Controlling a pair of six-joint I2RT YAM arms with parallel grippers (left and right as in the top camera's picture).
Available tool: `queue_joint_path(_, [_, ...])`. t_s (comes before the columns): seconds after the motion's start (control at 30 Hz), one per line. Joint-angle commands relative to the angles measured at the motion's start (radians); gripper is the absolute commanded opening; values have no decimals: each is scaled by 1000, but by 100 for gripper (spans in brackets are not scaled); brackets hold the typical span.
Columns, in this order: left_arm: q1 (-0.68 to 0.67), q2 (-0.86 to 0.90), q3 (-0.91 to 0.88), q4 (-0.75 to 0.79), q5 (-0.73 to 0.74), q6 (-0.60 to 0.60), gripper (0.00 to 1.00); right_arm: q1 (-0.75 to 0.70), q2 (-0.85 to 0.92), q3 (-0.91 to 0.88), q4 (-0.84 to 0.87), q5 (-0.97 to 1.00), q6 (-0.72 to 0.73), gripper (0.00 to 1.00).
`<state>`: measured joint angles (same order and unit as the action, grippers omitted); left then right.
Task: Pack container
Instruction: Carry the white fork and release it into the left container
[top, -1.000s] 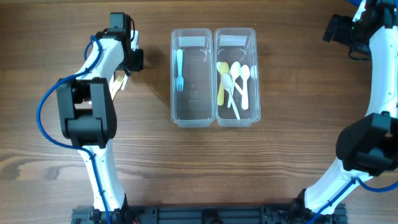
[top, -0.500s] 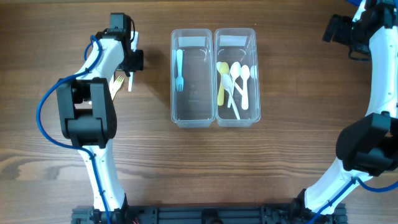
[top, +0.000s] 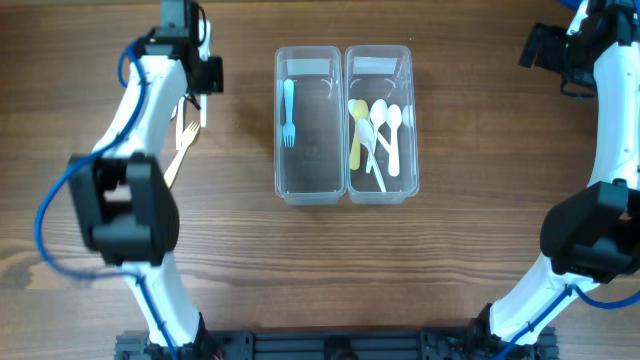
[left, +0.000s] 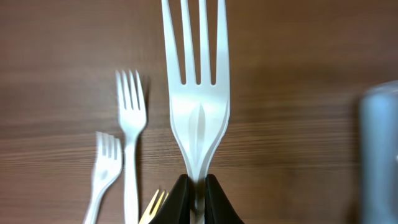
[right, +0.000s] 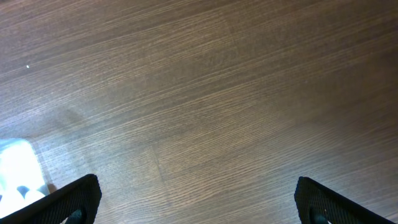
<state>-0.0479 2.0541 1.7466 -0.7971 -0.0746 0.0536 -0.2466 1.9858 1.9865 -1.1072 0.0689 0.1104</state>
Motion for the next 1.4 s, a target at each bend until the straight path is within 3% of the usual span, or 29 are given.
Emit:
queue_joint_path(0.0, [-66, -166, 34, -36, 7, -60, 5, 4, -6, 14, 1, 13, -5, 100])
queue_joint_path(0.17, [-164, -256, 34, -72, 84, -136, 4, 5, -6, 14, 1, 13, -5, 100])
queue_joint_path(0.43, [-332, -226, 34, -144, 111, -301, 4, 5, -6, 14, 0, 13, -6, 100])
queue_joint_path(0.83, [-453, -56, 34, -159, 101, -354, 4, 5, -6, 14, 3, 13, -5, 100])
queue_joint_path(1.07, [-450, -29, 34, -154, 100, -354, 14, 5, -6, 14, 3, 13, -5, 100])
queue_joint_path(1.2, [-443, -29, 34, -154, 100, -354, 30, 5, -6, 14, 4, 13, -5, 100])
queue_joint_path(1.37, [-406, -61, 34, -154, 100, -354, 38, 5, -6, 14, 4, 13, -5, 100])
